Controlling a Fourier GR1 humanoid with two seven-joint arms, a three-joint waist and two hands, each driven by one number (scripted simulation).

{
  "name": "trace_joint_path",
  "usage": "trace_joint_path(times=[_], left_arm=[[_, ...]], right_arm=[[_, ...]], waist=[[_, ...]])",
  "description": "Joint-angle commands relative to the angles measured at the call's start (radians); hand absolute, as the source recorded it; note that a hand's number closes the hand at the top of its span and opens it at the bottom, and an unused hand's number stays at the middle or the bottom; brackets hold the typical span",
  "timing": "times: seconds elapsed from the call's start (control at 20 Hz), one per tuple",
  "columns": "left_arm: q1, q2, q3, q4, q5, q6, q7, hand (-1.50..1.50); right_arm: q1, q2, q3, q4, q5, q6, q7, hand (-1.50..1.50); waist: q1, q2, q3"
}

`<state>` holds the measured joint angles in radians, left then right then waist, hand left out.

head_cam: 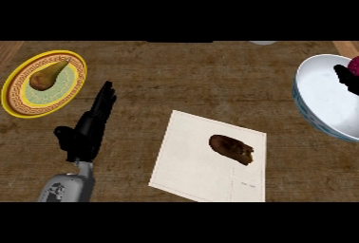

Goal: Pick the cupcake from the placemat and place it in the bowl

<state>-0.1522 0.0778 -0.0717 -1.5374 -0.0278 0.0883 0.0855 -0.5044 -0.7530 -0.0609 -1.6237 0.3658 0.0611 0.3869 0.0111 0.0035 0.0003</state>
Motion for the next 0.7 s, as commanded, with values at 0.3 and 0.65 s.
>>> trace_joint_path(times=[0.3,0.65], left_arm=[[0.006,-0.026,-0.019,-0.014,-0.029,0.015,-0.012,0.0],[-0.034,0.008,0.014,-0.007,0.001,-0.025,0.035,0.0]], right_arm=[[-0.051,0.047,-0.028,0.526,0.145,-0.119,-0.364,1.5],[-0.085,0.086,-0.064,0.774,0.039,0.027,-0.503,-1.5]], waist=[[0.007,0.001,0.0],[0.011,0.004,0.001]])
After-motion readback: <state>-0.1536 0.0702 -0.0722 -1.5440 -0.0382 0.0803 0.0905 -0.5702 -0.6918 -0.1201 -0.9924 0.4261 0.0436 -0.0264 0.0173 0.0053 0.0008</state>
